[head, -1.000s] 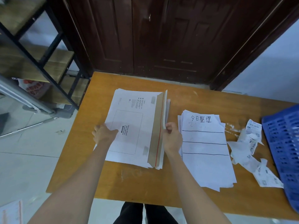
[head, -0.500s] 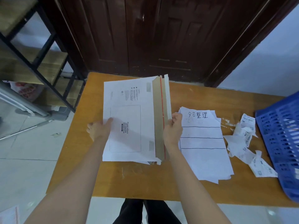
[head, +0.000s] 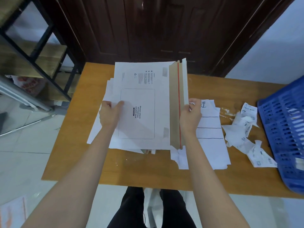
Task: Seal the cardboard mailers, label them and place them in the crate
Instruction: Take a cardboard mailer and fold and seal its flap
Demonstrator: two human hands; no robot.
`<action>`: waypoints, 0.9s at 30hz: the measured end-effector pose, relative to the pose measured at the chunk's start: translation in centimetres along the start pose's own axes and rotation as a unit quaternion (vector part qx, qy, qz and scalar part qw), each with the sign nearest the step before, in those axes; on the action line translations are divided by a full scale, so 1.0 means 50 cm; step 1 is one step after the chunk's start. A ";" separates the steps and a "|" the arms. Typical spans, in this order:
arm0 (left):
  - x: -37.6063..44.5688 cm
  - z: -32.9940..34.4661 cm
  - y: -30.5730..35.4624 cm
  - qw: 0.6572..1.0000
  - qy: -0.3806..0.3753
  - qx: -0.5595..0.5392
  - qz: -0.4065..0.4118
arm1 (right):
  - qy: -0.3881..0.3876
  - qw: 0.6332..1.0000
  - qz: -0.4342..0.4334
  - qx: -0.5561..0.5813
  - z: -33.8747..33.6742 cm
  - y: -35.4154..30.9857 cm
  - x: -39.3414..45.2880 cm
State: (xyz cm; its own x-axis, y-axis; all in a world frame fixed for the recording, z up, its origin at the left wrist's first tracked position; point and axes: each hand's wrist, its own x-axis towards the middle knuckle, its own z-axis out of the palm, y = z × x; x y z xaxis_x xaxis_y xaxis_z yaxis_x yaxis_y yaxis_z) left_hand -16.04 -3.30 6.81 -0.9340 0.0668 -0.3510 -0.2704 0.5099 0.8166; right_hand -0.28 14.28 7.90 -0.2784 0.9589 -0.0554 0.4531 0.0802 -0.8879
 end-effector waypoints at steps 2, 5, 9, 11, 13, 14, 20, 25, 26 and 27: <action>-0.026 0.027 0.006 1.000 -0.005 0.017 0.006 | -0.010 1.000 0.004 0.000 -0.034 0.014 0.022; -0.070 0.073 0.010 1.000 -0.011 0.021 0.000 | -0.030 1.000 0.011 0.001 -0.086 0.042 0.054; -0.126 0.135 0.011 1.000 -0.006 0.019 -0.017 | -0.049 0.999 0.025 0.004 -0.149 0.081 0.094; -0.153 0.159 0.010 1.000 -0.008 0.003 -0.026 | -0.062 0.998 0.020 0.004 -0.174 0.096 0.108; -0.174 0.178 0.008 0.999 -0.013 -0.007 -0.029 | -0.072 0.997 0.028 0.011 -0.196 0.112 0.115; -0.180 0.186 0.005 0.999 -0.019 -0.003 -0.029 | -0.077 0.996 0.033 0.018 -0.203 0.121 0.117; -0.150 0.200 -0.042 0.995 -0.092 0.034 -0.006 | -0.139 0.987 0.062 0.055 -0.216 0.191 0.112; -0.124 0.193 -0.095 0.989 -0.137 0.043 0.046 | -0.193 0.980 0.037 0.032 -0.193 0.268 0.095; -0.121 0.191 -0.105 0.988 -0.138 0.044 0.054 | -0.199 0.979 0.031 0.025 -0.190 0.278 0.087; -0.120 0.191 -0.114 0.988 -0.133 0.046 0.063 | -0.203 0.979 0.022 0.022 -0.189 0.285 0.078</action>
State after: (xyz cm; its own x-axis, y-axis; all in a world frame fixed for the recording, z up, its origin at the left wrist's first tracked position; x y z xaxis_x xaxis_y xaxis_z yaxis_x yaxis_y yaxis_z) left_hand -6.68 1.55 -0.13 -0.8610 0.3522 -0.3669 -0.1212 0.5584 0.8207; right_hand 13.12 21.75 -0.65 -0.5769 0.7737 -0.2619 0.4371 0.0216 -0.8991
